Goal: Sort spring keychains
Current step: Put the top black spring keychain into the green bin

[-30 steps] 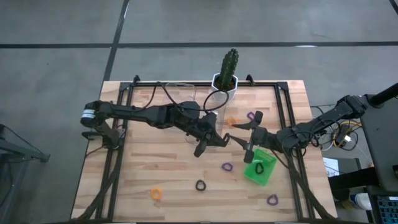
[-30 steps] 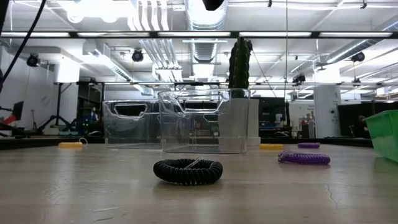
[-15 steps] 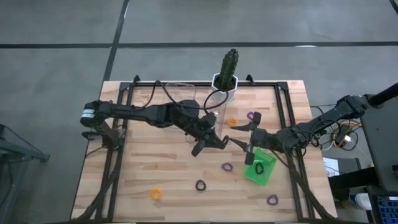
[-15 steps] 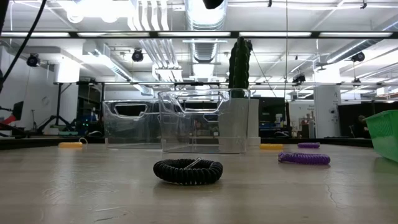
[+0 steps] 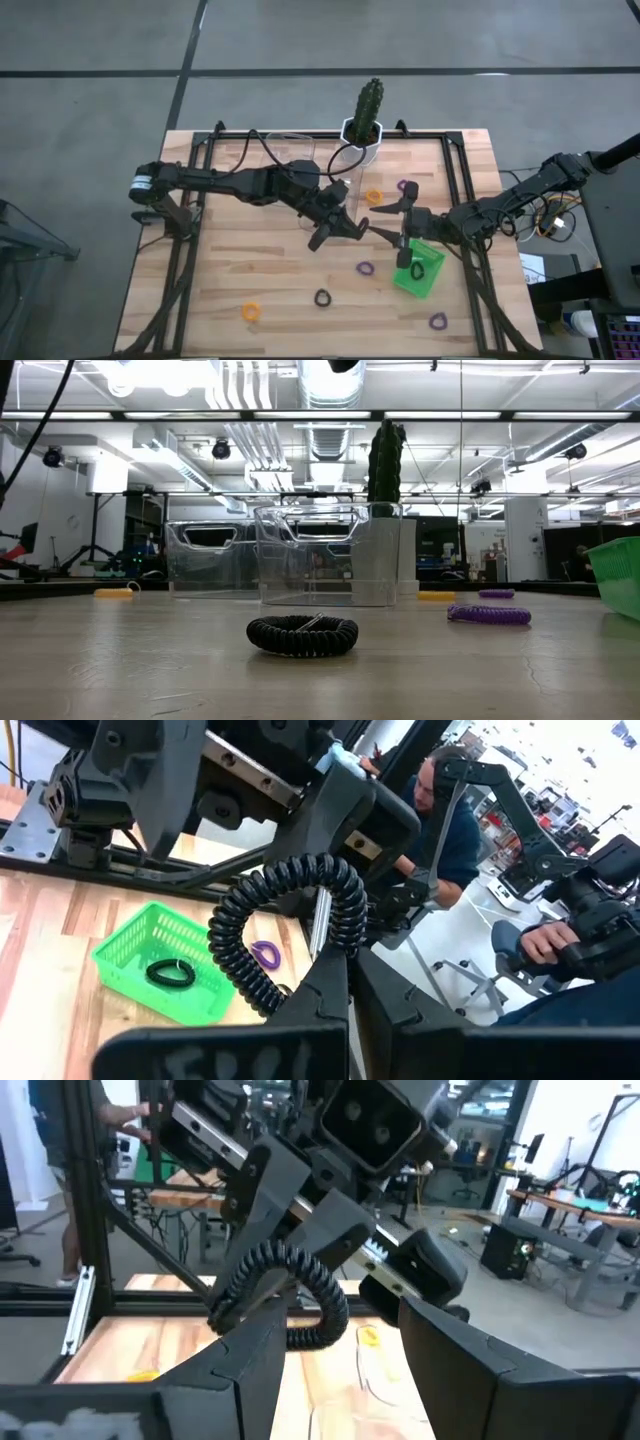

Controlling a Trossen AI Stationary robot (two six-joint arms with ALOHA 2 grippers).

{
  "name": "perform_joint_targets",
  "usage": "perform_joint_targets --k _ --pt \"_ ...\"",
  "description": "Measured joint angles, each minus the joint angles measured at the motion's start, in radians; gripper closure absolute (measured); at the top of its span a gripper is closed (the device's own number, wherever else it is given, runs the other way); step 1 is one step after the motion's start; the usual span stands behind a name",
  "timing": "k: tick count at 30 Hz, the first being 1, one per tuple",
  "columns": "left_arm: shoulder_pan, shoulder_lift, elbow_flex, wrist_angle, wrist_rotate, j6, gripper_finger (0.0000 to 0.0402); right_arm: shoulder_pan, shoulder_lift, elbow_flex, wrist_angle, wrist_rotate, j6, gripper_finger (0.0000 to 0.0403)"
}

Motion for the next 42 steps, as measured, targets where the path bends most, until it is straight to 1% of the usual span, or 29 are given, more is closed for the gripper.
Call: perform_joint_targets --k 6,9,21,26,34,39,42 --pt "-0.004 0.000 0.000 0.000 0.000 -0.003 0.0401 0.000 0.009 0.018 0.006 -0.004 -0.009 0.0211" --pt "-0.004 0.001 0.000 0.003 0.000 -0.005 0.0401 0.000 0.025 0.046 -0.009 -0.032 -0.013 0.0211" --pt "-0.018 0.002 -0.001 0.001 0.013 -0.019 0.0401 0.000 0.124 0.189 -0.172 -0.044 -0.041 0.0211" --pt "-0.024 0.002 -0.002 0.007 0.022 -0.020 0.0401 0.000 0.136 0.243 -0.263 -0.049 -0.038 0.0212" --pt "-0.024 0.002 -0.002 -0.010 0.023 -0.022 0.0401 0.002 0.142 0.280 -0.335 -0.053 -0.008 0.0228" --pt "-0.025 0.002 -0.001 -0.032 0.058 -0.031 0.0401 0.015 0.135 0.272 -0.339 -0.060 -0.011 0.0227" --pt "-0.024 0.002 -0.002 -0.035 0.104 -0.048 0.0401 0.023 0.135 0.272 -0.367 -0.078 -0.012 0.0224"
